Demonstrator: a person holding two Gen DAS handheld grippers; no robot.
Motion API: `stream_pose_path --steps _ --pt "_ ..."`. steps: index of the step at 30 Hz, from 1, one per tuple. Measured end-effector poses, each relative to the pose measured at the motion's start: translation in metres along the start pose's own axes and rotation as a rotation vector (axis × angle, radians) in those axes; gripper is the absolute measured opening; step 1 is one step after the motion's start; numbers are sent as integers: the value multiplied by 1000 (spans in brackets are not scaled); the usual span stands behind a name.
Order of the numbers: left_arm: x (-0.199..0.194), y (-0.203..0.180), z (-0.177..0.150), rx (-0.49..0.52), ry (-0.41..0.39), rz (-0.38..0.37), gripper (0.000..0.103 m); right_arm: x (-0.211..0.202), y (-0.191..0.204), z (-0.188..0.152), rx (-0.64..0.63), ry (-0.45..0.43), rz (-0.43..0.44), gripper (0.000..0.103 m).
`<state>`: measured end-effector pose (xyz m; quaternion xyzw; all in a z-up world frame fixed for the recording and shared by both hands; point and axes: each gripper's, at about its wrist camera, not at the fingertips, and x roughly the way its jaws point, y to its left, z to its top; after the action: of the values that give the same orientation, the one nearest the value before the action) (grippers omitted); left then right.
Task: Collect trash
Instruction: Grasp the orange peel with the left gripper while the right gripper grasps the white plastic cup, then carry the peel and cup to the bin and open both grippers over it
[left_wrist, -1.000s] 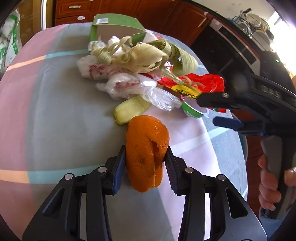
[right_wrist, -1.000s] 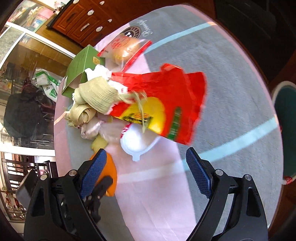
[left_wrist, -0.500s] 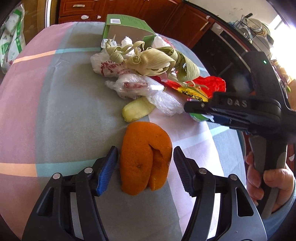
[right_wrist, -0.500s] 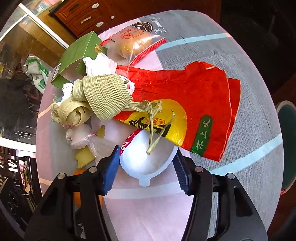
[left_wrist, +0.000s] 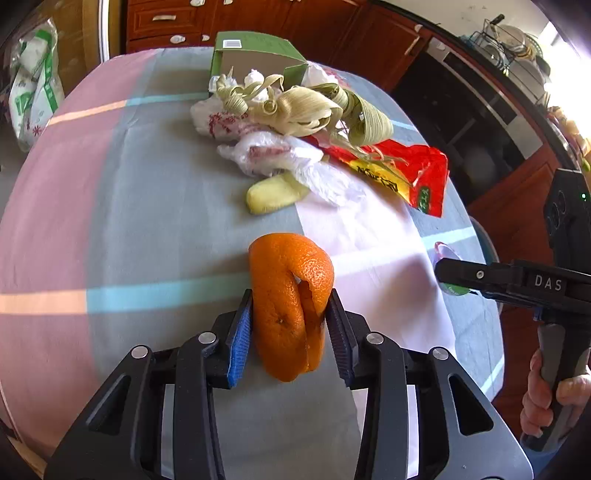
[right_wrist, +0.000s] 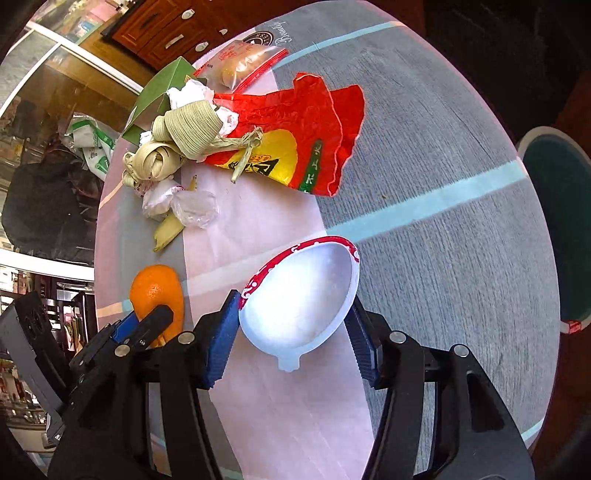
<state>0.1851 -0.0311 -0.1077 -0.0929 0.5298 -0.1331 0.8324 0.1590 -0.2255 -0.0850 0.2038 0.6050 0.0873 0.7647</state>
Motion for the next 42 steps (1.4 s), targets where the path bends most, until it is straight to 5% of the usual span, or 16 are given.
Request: stream_pose_path --steps 9,21,32,42 --pt "-19 -36 -15 73 9 -12 39 -32 -26 -6 50 -55 61 53" --pt "-16 -131 -8 260 28 -40 39 -95 -107 -18 156 -191 88 54" --pt "15 -240 7 437 80 -72 39 -148 -226 -29 346 -313 74 54" --pt "69 -319 8 553 170 -88 39 -147 -291 -36 446 -299 71 54"
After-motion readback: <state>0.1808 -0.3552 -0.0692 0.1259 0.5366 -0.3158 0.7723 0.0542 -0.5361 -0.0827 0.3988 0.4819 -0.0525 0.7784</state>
